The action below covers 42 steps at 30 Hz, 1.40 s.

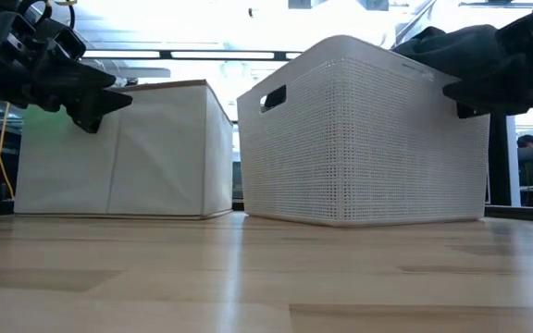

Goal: Sort clothes
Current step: Return to Home Position

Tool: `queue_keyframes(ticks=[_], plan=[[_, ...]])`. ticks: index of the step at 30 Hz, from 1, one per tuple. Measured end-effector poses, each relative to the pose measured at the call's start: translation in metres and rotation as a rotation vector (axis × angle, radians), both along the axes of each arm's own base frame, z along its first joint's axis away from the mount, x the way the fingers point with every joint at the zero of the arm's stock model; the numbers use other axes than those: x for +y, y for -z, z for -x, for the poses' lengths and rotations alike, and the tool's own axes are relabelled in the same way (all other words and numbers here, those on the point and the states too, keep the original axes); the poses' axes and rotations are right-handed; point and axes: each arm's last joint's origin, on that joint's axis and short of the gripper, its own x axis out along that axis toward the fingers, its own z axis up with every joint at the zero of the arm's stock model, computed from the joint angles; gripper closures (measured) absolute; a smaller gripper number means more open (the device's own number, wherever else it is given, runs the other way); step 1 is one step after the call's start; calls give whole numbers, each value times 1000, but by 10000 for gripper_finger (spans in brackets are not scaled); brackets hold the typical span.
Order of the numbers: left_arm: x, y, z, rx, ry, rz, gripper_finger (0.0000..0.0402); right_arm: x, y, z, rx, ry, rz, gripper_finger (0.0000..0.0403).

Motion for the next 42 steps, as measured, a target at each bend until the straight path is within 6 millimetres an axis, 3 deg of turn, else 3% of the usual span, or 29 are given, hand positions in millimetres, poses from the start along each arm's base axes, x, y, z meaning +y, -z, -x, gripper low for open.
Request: queue_keyframes(ticks=[8, 42], plan=[[0, 0, 0, 0, 0, 0, 209, 0, 0, 0, 5, 6, -94, 402], [0, 0, 0, 0, 0, 0, 209, 0, 0, 0, 6, 6, -94, 402]])
